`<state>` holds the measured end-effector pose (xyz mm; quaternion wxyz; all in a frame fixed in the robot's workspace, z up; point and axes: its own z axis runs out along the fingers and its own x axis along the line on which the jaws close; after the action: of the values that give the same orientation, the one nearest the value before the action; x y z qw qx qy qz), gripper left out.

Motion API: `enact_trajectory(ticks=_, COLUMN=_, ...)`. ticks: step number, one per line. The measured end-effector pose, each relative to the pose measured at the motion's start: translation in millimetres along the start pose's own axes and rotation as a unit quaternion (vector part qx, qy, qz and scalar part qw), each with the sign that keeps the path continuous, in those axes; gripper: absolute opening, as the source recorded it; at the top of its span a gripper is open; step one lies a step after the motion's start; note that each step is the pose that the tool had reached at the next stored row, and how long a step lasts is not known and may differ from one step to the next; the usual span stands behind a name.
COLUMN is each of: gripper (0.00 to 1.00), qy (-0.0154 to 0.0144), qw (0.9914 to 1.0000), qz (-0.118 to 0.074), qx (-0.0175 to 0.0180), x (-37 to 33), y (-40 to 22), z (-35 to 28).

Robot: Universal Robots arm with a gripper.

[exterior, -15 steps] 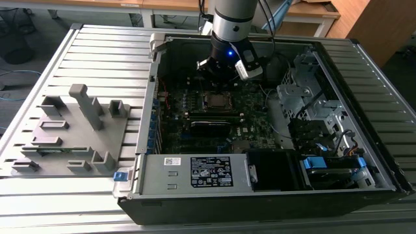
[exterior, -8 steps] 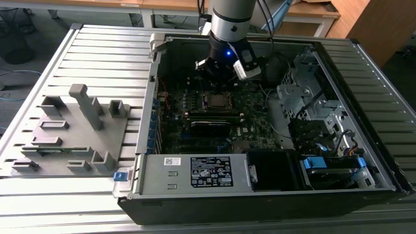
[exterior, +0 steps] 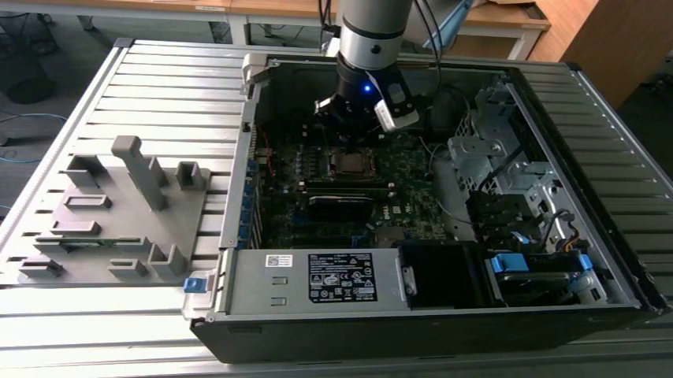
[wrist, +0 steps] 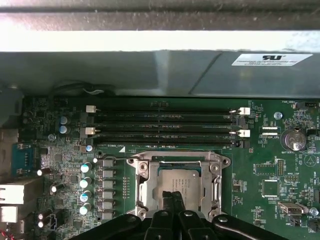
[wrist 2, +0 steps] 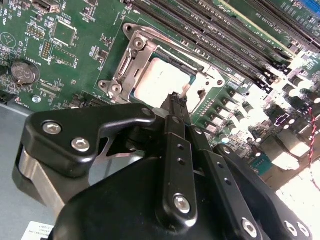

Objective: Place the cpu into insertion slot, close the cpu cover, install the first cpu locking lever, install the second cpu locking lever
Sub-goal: 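Close the cpu cover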

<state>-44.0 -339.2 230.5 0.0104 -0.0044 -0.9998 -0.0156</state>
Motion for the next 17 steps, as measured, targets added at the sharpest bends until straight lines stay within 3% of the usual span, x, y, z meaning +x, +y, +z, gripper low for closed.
enact_trajectory(ticks=10, gripper=0.11, qy=-0.0001, qw=1.0, qz=0.001, qx=0.0001, x=6.4, y=-0.2, z=7.2)
enact_trajectory(ticks=17, gripper=0.11, qy=-0.001, qw=1.0, qz=0.001, qx=0.0, x=9.0, y=-0.3, z=8.5)
